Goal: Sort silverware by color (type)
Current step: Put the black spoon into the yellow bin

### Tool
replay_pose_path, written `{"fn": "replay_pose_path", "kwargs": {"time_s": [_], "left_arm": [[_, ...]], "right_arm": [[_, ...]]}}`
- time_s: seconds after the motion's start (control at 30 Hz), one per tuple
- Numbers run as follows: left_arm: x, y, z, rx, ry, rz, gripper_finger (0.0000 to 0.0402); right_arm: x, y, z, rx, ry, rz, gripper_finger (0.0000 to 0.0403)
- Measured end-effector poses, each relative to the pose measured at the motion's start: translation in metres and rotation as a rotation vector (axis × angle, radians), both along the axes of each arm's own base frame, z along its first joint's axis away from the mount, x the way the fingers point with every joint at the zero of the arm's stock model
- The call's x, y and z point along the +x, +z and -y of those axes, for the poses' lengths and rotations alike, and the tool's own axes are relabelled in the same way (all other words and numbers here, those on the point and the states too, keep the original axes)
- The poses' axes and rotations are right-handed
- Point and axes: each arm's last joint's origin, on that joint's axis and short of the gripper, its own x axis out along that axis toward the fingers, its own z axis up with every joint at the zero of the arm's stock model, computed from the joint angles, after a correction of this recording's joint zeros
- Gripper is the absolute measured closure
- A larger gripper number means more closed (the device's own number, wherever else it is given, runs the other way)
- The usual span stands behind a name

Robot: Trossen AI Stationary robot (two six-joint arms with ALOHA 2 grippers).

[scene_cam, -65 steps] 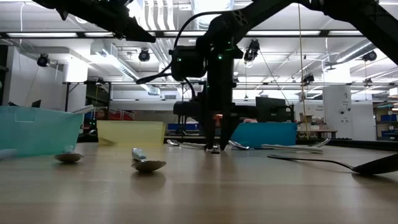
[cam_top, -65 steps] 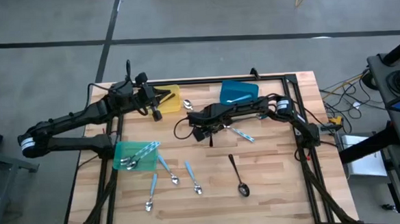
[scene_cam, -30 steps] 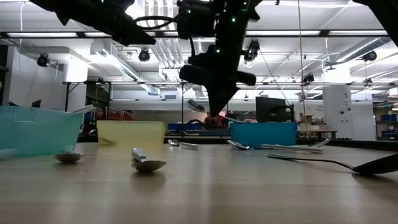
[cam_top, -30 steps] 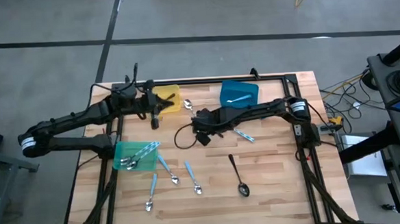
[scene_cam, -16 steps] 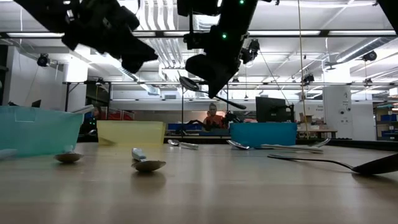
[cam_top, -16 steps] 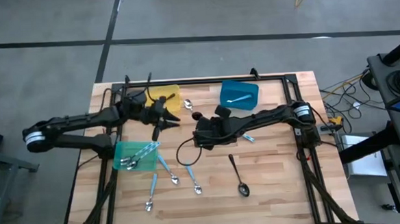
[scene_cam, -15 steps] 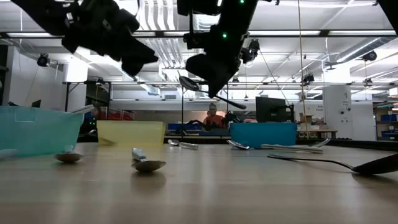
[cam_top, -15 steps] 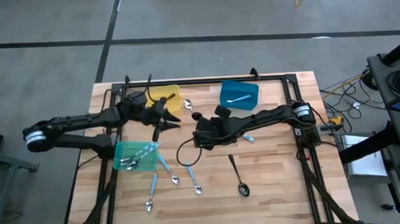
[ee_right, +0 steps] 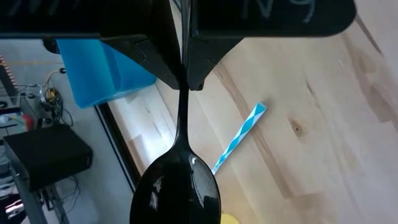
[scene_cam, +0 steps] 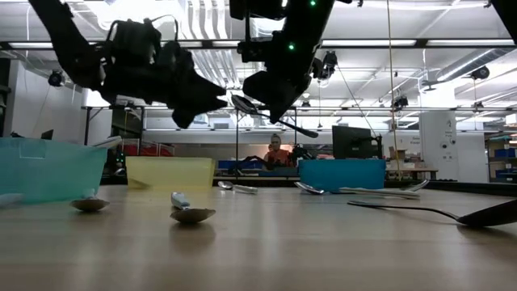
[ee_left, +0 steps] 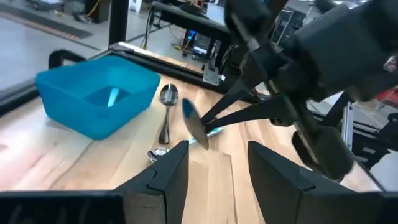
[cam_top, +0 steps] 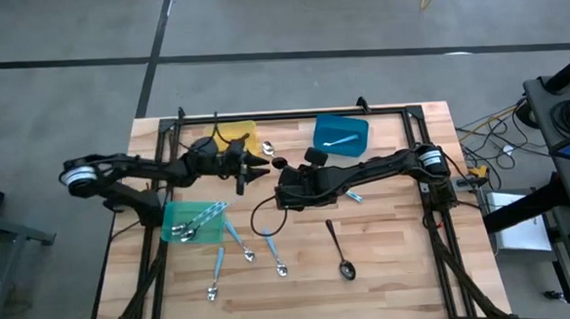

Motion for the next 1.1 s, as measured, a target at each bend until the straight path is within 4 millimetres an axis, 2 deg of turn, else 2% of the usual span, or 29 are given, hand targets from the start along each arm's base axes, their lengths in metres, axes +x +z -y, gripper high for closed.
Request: {"fn": "replay_pose_path", "kwargs": {"time_s": [0.2,0.43,0.63,0.87,1.1], "left_arm": [[0.018,-0.011,-0.007,-0.050,0.004,-0.036,0.0258],[0.035,-0.008,-0.011,-0.080,-0.044,0.011,0.0258],[0.039,-0.007,-0.014,-0.110,-0.040,0.014,0.0266],[0.043,-0.006,-0.015,-0.123,-0.036,0.020,0.0308],[0.042,-0.007,-0.016,-0.136,-0.007,0.017,0.0390]], "right_arm": [[0.000,0.001,0.000,-0.001,0.001,0.000,0.0392],[0.000,0.001,0.000,0.000,0.001,0.002,0.0392],[0.000,0.001,0.000,0.000,0.001,0.002,0.0392],[0.000,0.001,0.000,0.001,0.002,0.001,0.0392],[0.001,0.002,-0.001,0.008,0.004,0.012,0.0392]]}}
